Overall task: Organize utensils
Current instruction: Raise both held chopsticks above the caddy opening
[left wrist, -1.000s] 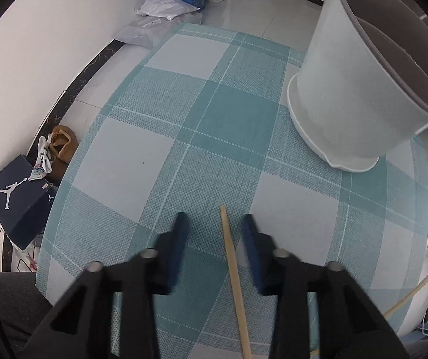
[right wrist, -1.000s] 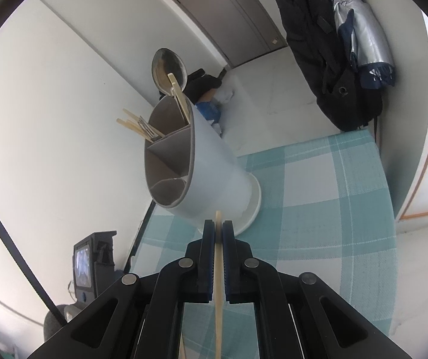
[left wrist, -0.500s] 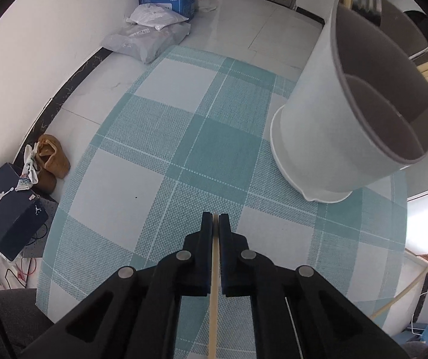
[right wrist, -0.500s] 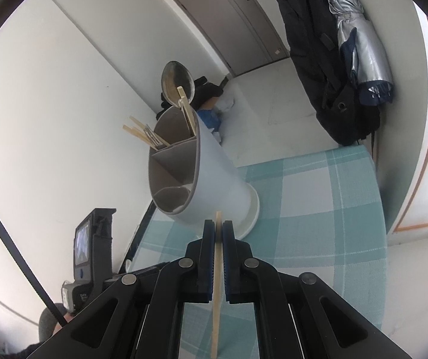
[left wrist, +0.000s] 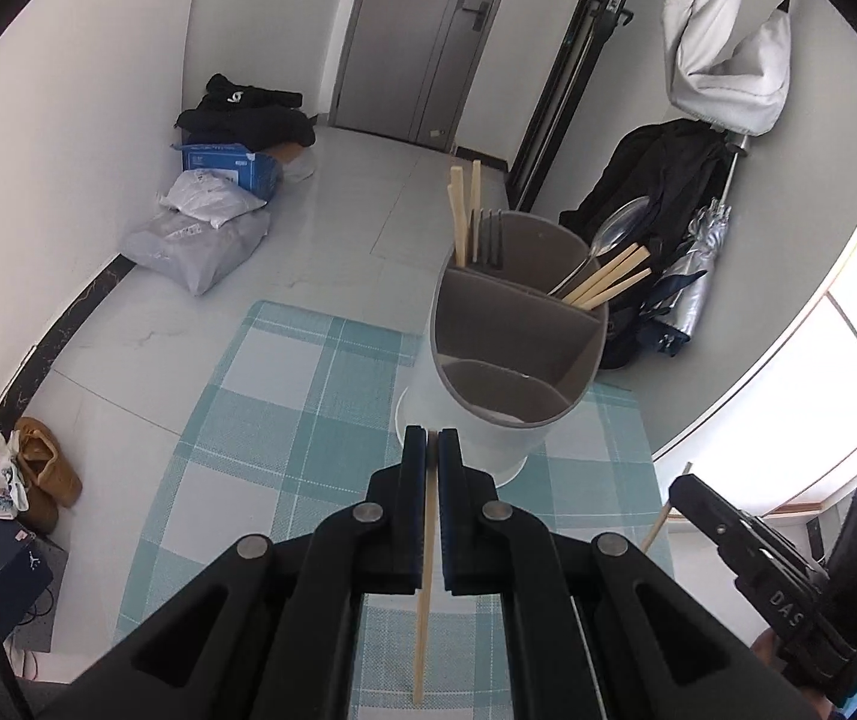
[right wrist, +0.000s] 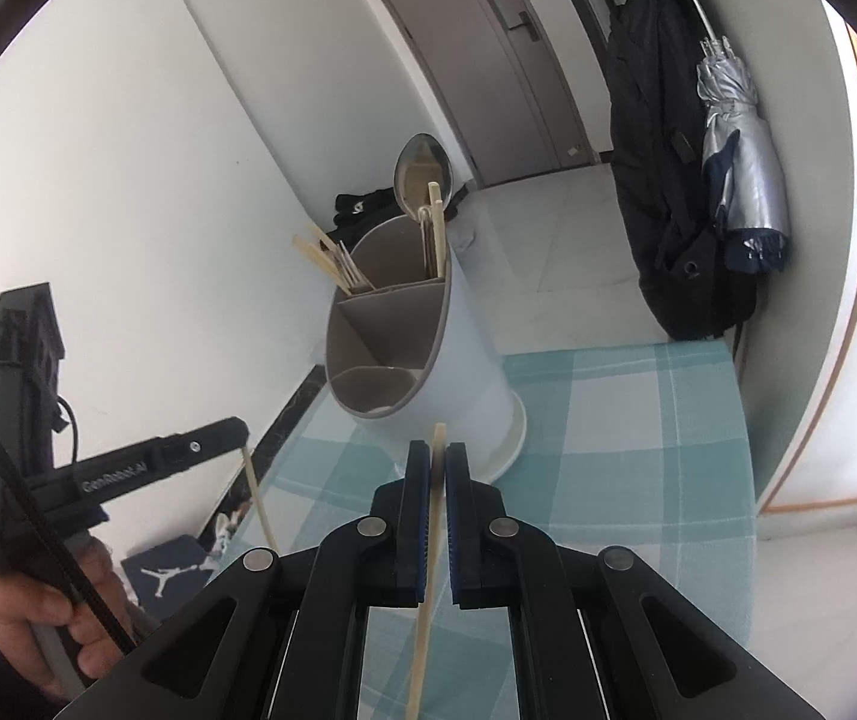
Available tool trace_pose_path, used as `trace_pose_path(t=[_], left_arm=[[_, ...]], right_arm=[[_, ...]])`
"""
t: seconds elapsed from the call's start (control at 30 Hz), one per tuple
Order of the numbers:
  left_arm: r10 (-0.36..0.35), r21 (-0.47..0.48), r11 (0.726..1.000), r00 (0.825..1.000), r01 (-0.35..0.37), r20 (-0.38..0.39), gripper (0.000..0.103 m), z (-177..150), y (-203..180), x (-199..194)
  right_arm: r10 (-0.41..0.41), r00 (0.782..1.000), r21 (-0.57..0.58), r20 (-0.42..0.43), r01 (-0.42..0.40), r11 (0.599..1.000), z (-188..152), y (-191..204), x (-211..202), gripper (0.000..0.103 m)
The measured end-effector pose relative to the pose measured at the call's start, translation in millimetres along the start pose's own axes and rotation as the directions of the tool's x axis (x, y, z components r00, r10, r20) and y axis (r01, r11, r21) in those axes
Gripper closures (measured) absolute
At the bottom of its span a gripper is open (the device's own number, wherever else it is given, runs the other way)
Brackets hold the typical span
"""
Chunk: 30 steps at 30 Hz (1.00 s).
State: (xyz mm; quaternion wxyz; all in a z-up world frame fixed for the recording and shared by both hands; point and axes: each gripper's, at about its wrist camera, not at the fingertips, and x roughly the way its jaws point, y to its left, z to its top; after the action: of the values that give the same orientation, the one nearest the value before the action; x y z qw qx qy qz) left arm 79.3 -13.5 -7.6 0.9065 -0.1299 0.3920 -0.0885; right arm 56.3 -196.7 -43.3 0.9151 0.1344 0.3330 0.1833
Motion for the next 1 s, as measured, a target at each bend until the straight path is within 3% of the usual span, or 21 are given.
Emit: trace_pose_path(t=[0.13,0.8,1.0], left_arm=[[-0.056,0.019,0.998,0.998,0.055,0.030,0.102,2.7,2.7,-11.5],[-0.077,0.111,0.991,0.997,0.078,-0.020,0.103,3.8,-4.2,-30.6],[-0.130,0.129,0.983,0.991,0.132,-0.028,0.103,9.7,-9.0,-38.3]], right_arm=[[-0.015,1.000,-0.002,0.006,0.015,1.000,2.3,6.2,1.2,0.099],[-0.016,0.998,-0.033,0.053,0.018,0.999,4.9,32.6,-9.2,0.099],[-0.013,0.997,-0.009,0.073,0.014,1.000,10.5,30.3,-13.9,0.099]])
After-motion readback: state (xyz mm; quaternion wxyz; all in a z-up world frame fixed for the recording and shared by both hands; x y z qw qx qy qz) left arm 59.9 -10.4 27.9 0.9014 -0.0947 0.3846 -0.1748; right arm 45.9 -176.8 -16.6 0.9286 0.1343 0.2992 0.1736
